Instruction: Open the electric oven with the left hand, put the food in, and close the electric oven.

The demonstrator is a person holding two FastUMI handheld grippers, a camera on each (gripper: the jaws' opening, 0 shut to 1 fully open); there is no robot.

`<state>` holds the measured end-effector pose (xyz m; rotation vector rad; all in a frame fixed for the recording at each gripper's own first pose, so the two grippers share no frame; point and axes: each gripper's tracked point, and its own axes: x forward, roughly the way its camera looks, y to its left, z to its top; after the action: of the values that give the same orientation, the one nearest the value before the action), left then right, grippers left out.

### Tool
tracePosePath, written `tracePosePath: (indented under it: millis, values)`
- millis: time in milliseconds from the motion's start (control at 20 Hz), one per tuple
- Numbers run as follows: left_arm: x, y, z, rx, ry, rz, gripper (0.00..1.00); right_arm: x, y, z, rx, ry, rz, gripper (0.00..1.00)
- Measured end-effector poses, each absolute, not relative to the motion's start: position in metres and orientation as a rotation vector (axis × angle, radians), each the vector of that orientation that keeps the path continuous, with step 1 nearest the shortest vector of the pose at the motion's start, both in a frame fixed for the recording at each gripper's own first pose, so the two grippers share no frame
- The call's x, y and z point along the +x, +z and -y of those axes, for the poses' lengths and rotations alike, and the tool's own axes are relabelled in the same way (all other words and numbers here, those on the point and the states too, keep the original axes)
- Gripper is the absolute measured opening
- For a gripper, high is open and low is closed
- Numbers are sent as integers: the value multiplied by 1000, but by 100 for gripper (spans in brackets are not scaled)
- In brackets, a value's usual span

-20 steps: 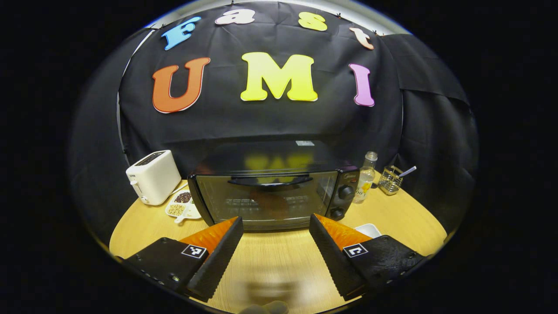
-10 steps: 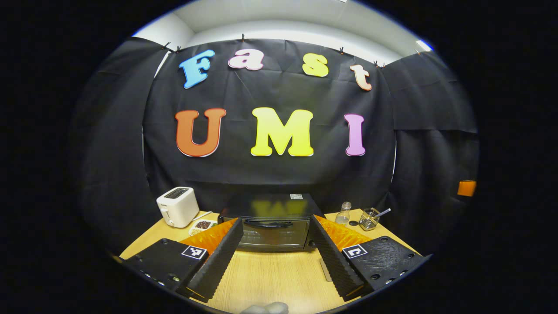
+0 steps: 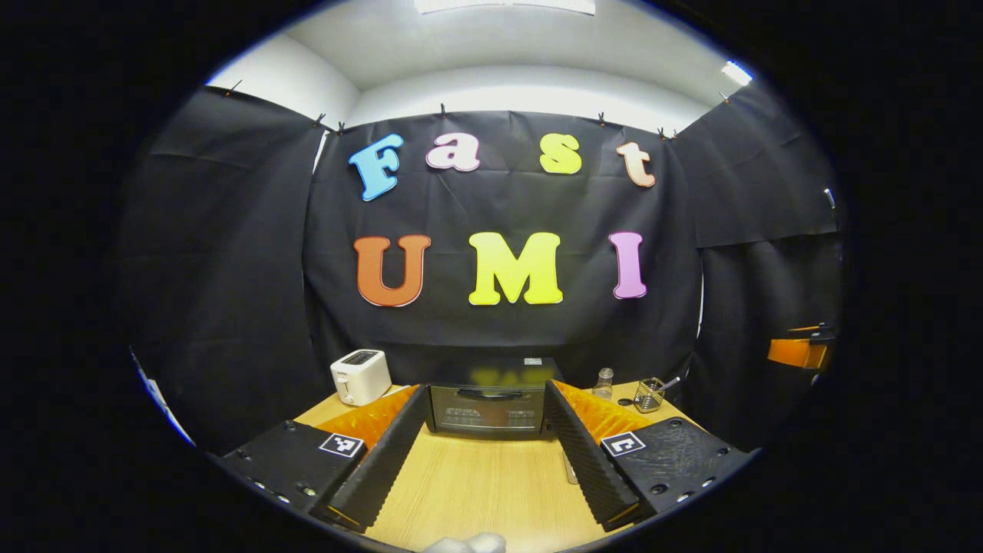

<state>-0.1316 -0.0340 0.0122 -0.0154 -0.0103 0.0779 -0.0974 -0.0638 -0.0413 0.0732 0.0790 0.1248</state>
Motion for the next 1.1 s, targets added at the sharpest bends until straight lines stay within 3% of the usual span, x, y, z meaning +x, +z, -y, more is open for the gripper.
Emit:
tracePosePath:
  millis: [700, 1100]
  values:
    - [-136, 22, 51, -3, 64, 14, 96, -97, -18, 44, 85, 187, -17, 98]
    - [-138, 29, 50, -1, 58, 14, 96, -99, -15, 50, 98, 154, -16, 95]
